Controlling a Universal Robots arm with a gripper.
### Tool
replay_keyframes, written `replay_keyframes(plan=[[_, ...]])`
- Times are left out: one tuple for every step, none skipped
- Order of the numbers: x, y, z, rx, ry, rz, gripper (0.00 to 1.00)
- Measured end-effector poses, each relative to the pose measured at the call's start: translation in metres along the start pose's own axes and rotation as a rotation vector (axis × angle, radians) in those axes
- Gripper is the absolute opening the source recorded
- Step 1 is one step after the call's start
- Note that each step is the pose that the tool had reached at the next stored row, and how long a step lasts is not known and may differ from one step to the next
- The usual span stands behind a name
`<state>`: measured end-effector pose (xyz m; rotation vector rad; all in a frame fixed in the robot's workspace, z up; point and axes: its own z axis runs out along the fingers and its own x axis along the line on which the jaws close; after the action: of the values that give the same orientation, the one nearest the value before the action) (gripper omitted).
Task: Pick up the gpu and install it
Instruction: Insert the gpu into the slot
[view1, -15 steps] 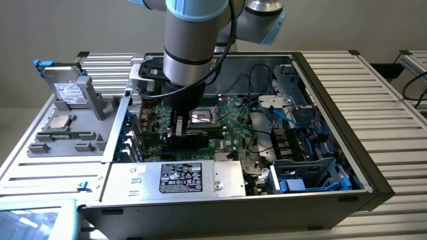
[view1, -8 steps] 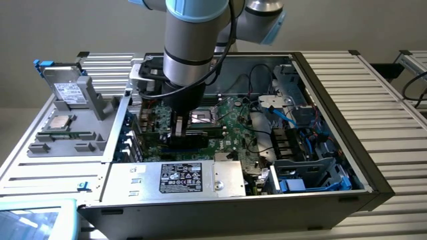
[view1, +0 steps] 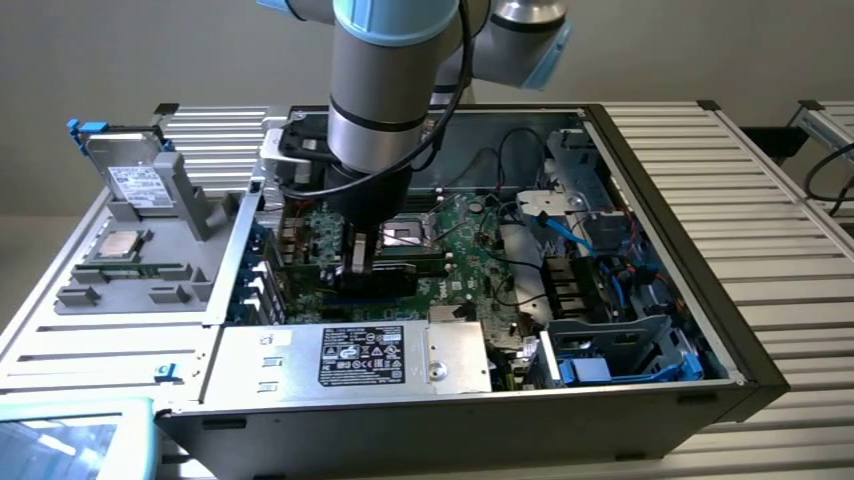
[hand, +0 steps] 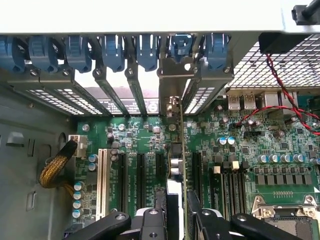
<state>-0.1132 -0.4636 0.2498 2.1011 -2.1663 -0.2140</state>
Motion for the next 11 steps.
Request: replay_keyframes(plan=[[-0.0002, -0.0002, 0.0004, 0.0008, -0.0009, -0.002, 0.27], [-0.0004, -0.0004, 0.0008, 0.0009, -0.0010, -0.003, 0.27], [-0.0005, -0.0003, 0.0007, 0.0007, -0.0004, -0.004, 0.27], [-0.0005, -0.0002, 0.0004, 0.0003, 0.0005, -0.006, 0.27], [-0.0007, -0.0001, 0.0003, 0.0000, 0.0012, -0.007, 0.27], [-0.0008, -0.0001, 0.0004, 0.0000, 0.0015, -0.009, 0.27], [-0.0009, -0.0001, 0.0004, -0.0001, 0.0018, -0.011, 0.27], [-0.0012, -0.0001, 0.0003, -0.0001, 0.0023, -0.012, 0.27], [-0.0015, -0.0001, 0.0003, -0.0002, 0.0027, -0.014, 0.27], [-0.0018, -0.0001, 0.0003, -0.0002, 0.0027, -0.014, 0.27], [-0.0018, 0.0000, -0.0002, -0.0003, 0.0028, -0.014, 0.27]])
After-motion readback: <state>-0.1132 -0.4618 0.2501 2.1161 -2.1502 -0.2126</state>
